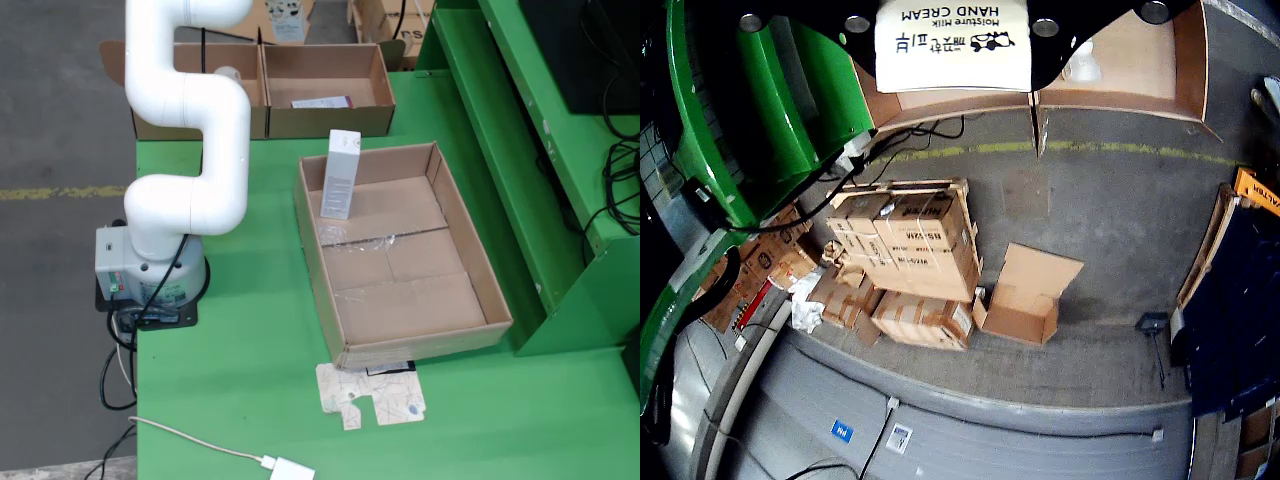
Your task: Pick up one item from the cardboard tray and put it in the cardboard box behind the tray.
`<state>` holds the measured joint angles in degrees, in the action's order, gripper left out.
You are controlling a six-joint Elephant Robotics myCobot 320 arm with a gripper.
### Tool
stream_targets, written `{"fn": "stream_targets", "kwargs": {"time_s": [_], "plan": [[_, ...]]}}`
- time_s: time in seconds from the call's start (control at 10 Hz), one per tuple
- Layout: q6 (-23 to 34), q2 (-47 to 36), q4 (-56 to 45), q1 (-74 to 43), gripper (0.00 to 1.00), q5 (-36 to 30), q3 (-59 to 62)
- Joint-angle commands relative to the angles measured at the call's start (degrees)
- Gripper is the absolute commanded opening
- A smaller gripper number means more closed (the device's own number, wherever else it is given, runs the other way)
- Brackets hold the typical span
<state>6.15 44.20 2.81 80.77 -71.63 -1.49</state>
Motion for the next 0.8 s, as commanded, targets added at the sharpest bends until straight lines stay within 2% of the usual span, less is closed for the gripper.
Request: {"fn": "stream_targets", "kwargs": {"time_s": [0.0, 0.1, 0.2, 0.3, 0.4, 0.6, 0.7], "plan": [[-0.4, 3.62, -3.11, -5.76, 0.0, -4.15, 1.49], [-0.4, 3.62, -3.11, -5.76, 0.0, -4.15, 1.49], [2.43, 11.98, 5.67, -10.09, 0.0, -3.06, 1.49], [2.43, 11.98, 5.67, -10.09, 0.0, -3.05, 1.49], [2.22, 14.16, 2.76, -13.1, 0.0, -6.86, 1.49], [2.22, 14.16, 2.77, -13.1, 0.0, -6.86, 1.49], [1.74, 12.92, -6.21, -15.19, 0.0, -13.37, 1.49]]}}
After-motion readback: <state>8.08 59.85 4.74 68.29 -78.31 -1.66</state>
